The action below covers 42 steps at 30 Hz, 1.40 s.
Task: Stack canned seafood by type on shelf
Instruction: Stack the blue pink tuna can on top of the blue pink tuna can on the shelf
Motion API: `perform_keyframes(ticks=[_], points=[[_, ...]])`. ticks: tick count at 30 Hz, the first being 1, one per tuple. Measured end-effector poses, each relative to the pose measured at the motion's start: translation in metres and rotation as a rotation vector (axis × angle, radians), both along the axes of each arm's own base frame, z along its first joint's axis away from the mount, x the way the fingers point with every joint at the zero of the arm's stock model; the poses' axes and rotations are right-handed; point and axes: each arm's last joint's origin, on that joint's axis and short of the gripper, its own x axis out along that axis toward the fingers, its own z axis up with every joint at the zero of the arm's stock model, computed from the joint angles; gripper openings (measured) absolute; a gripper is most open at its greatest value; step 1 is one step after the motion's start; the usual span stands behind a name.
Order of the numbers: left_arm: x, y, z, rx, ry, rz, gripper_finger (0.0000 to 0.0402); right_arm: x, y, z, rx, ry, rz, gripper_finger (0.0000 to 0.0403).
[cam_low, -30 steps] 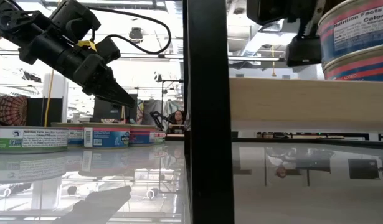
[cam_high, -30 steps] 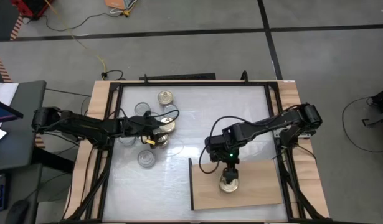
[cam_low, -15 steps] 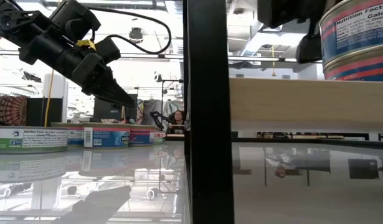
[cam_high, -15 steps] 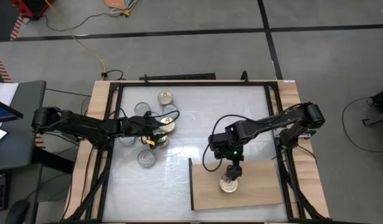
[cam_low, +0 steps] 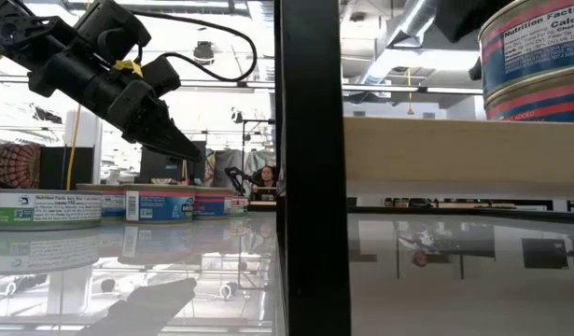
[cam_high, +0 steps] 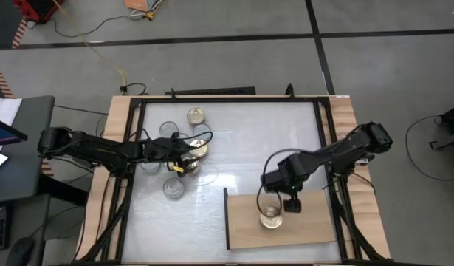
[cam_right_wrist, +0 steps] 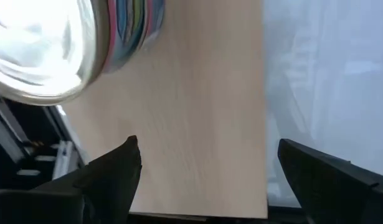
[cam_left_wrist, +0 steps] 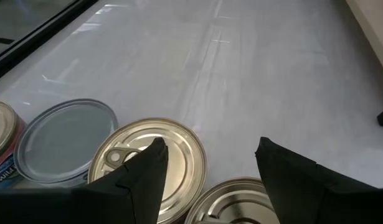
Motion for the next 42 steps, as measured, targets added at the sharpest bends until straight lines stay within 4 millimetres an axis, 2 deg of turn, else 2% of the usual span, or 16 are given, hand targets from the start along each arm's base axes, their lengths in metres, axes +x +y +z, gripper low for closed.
perform_keyframes(ticks=[4, 10, 17, 24, 29, 42], points=[[0.0, -0.001, 0.0, -0.01, -0.002, -0.018, 0.0233, 0.005, 0.018, -0.019, -0.024, 0.034, 0.013, 0.0399], [0.0, -0.001, 0.0, -0.023, -0.009, -0.012, 0.0233, 0.012, 0.045, -0.037, -0.101, -0.045, 0.008, 0.0399], [0.005, -0.002, 0.008, -0.05, -0.037, -0.062, 0.0233, 0.012, 0.063, -0.036, -0.192, -0.19, -0.086, 0.0399], [0.009, -0.002, 0.016, -0.04, -0.056, -0.089, 0.0233, 0.005, 0.068, -0.036, -0.218, -0.164, -0.161, 0.0399], [0.012, -0.002, 0.024, -0.032, -0.083, -0.09, 0.0233, 0.004, 0.078, -0.035, -0.224, -0.233, -0.188, 0.0399], [0.012, -0.002, 0.024, -0.052, -0.08, -0.081, 0.0233, -0.001, 0.098, -0.033, -0.337, -0.465, -0.205, 0.0399]])
